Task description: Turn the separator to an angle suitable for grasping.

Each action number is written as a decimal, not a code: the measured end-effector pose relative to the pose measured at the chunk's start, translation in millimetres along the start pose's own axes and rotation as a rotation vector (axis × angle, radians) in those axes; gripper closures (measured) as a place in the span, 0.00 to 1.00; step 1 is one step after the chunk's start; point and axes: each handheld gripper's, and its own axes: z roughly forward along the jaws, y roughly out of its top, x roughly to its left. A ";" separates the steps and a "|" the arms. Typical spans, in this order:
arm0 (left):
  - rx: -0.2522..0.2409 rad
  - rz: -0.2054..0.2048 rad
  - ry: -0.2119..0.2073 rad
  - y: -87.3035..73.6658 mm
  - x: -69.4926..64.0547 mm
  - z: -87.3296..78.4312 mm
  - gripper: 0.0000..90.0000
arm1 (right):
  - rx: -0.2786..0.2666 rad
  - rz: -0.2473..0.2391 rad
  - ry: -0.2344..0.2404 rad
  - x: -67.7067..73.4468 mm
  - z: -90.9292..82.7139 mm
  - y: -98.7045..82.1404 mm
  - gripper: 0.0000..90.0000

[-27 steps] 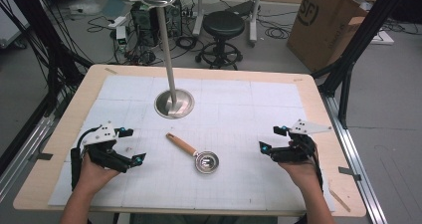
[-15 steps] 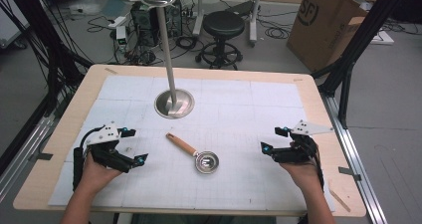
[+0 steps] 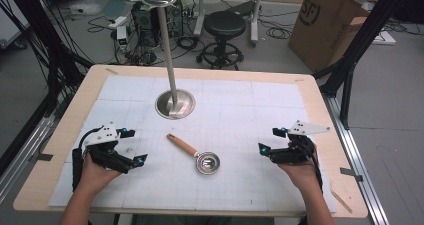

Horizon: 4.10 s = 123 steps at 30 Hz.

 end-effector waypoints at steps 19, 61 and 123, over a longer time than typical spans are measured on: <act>-0.007 -0.010 -0.004 -2.4 1.2 -4.0 0.02 | 0.036 -0.086 0.090 27.6 40.8 42.0 0.23; -0.008 -0.013 -0.014 -2.2 5.8 -1.6 0.02 | 0.281 -0.165 0.213 80.1 136.7 73.2 0.38; 0.044 0.005 -0.033 -3.9 2.2 5.9 0.02 | 0.660 -0.324 0.162 126.7 199.9 64.3 0.65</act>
